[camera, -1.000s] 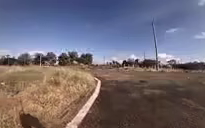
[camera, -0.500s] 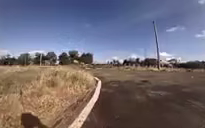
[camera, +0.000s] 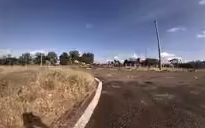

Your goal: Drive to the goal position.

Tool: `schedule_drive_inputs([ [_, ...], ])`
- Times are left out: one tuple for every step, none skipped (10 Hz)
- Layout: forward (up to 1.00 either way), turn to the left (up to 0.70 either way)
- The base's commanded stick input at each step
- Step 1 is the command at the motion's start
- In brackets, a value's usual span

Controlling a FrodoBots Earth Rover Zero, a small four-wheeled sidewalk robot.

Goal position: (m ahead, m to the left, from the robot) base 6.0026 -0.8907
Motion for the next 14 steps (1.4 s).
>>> schedule_drive_inputs([
  [0.45, -0.07],
  [0.45, -0.01],
  [0.45, 0.00],
  [0.45, 0.00],
  [0.45, 0.00],
  [0.45, 0.00],
  [0.45, 0.00],
  [0.45, 0.00],
  [0.45, 0.00],
  [0.45, 0.00],
  [0.45, 0.00],
  [0.45, 0.00],
  [0.45, 0.00],
  [0.45, 0.00],
])
